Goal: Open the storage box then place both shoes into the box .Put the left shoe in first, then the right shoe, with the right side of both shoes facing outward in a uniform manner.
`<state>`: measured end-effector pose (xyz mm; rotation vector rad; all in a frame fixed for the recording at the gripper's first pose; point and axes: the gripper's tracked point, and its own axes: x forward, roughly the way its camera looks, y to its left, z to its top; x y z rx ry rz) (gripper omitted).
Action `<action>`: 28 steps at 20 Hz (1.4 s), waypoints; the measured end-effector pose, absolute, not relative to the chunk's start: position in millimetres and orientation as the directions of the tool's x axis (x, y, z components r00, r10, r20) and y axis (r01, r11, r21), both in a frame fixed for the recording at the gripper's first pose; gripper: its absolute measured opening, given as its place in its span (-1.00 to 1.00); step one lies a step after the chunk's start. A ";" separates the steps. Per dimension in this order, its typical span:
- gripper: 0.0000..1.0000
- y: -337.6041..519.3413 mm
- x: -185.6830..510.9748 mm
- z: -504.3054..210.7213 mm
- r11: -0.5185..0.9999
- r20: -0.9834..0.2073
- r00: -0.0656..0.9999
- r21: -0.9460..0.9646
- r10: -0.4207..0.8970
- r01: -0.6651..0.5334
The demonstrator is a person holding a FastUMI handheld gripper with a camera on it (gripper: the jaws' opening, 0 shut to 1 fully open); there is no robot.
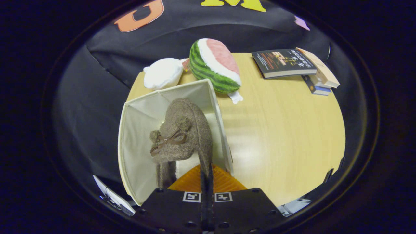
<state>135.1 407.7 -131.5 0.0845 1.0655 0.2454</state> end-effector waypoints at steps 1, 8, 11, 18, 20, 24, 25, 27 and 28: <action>-0.96 413.5 136.2 -129.8 0.965 -0.844 0.469 0.209 0.260 -0.159; 0.37 425.2 126.1 -106.5 0.953 -0.807 0.513 0.208 0.294 -0.219; 0.79 418.9 122.8 -86.9 0.954 -0.781 0.555 0.177 0.285 -0.241; 0.93 386.9 111.5 -7.4 0.949 -0.667 0.683 0.129 0.298 -0.288; 0.93 364.4 106.3 24.9 0.956 -0.605 0.748 0.084 0.272 -0.280; 0.92 318.5 93.3 98.7 0.964 -0.420 0.870 0.051 0.259 -0.263; 0.93 303.0 89.6 117.6 0.968 -0.368 0.896 0.050 0.248 -0.247; 0.92 269.8 83.1 149.5 0.978 -0.262 0.942 0.052 0.210 -0.203; 0.93 255.0 80.0 162.3 0.981 -0.210 0.958 0.051 0.195 -0.188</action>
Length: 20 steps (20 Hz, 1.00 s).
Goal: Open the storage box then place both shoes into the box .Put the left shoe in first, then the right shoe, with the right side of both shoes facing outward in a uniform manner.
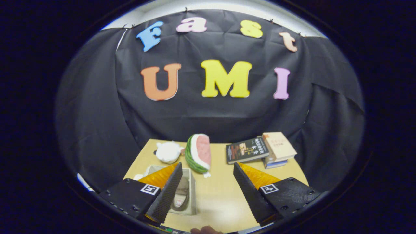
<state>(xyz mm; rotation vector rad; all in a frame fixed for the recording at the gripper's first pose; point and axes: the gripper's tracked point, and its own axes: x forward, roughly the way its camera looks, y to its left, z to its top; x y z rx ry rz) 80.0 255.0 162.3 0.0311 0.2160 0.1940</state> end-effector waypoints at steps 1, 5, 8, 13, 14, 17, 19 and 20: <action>0.92 241.6 77.2 171.1 0.983 -0.160 0.970 0.053 0.184 -0.178; 0.92 190.9 56.9 213.7 0.991 0.057 0.990 0.042 0.125 -0.128; 0.91 163.8 34.5 227.4 0.993 0.129 0.986 0.030 0.110 -0.115; 0.91 133.3 27.5 220.5 0.982 0.163 0.973 0.063 0.163 -0.175; 0.91 128.9 26.2 218.6 0.981 0.169 0.971 0.062 0.170 -0.183; 0.91 115.3 20.8 210.7 0.978 0.174 0.965 0.031 0.196 -0.204; 0.91 110.6 19.6 207.8 0.974 0.179 0.959 0.019 0.220 -0.227; 0.91 110.2 18.3 205.5 0.970 0.173 0.957 0.021 0.234 -0.241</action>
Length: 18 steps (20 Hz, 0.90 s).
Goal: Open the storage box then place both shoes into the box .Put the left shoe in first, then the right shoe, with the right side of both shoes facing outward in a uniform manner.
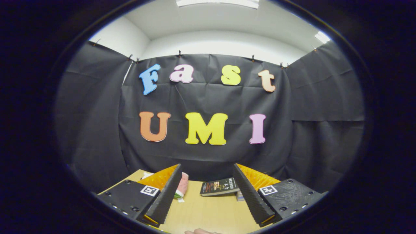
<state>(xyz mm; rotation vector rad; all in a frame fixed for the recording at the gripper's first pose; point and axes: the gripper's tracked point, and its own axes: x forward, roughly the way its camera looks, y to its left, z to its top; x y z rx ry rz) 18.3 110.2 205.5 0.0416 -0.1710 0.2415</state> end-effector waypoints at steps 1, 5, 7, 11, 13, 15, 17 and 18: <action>0.91 110.1 17.9 202.0 0.966 0.170 0.953 0.019 0.250 -0.257; 0.91 105.7 26.5 194.9 0.959 0.155 0.948 0.004 0.278 -0.282; 0.91 108.0 30.0 194.2 0.955 0.154 0.944 0.018 0.291 -0.297; 0.91 114.6 35.0 200.1 0.959 0.160 0.948 0.025 0.274 -0.281; 0.91 118.9 32.7 207.8 0.965 0.162 0.953 0.008 0.257 -0.262; 0.91 130.7 26.1 219.5 0.964 0.190 0.947 0.000 0.260 -0.265; 0.91 136.9 21.8 223.7 0.968 0.205 0.946 -0.020 0.250 -0.251; 0.91 143.6 17.1 222.1 0.966 0.198 0.946 -0.020 0.258 -0.259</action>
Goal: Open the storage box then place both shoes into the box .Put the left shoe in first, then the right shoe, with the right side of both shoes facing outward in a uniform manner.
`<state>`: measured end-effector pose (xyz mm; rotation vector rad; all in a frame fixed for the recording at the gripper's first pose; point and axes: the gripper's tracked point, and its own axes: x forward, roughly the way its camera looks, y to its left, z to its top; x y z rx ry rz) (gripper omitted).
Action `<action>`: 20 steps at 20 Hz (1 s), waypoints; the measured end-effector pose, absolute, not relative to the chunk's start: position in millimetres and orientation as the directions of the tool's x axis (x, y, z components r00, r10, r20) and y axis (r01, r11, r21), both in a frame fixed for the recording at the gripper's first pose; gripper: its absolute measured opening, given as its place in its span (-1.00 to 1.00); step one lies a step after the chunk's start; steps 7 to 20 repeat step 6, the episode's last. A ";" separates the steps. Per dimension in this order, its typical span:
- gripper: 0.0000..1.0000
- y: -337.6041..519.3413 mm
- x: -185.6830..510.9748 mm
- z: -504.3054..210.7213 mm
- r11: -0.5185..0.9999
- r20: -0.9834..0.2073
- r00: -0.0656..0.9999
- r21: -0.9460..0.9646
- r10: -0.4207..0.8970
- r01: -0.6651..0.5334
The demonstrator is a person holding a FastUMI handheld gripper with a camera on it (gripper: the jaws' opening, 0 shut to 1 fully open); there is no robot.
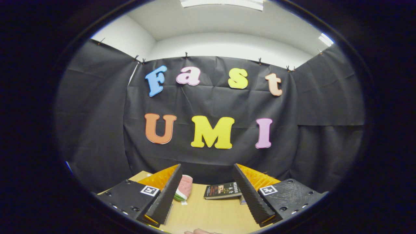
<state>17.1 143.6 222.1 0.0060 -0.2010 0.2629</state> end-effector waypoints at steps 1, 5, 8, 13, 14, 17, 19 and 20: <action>0.91 149.9 14.1 219.4 0.965 0.190 0.946 -0.018 0.262 -0.263; 0.91 157.5 3.2 223.8 0.964 0.194 0.945 -0.025 0.264 -0.264; 0.91 159.5 2.2 225.1 0.965 0.196 0.945 -0.029 0.262 -0.261; 0.91 159.5 2.2 225.1 0.965 0.196 0.945 -0.029 0.262 -0.261; 0.91 159.5 2.2 225.1 0.965 0.196 0.945 -0.029 0.262 -0.261; 0.91 159.5 2.2 225.1 0.965 0.196 0.945 -0.029 0.262 -0.261; 0.91 159.5 2.2 225.1 0.965 0.196 0.945 -0.029 0.262 -0.261; 0.91 159.5 2.2 225.1 0.965 0.196 0.945 -0.029 0.262 -0.261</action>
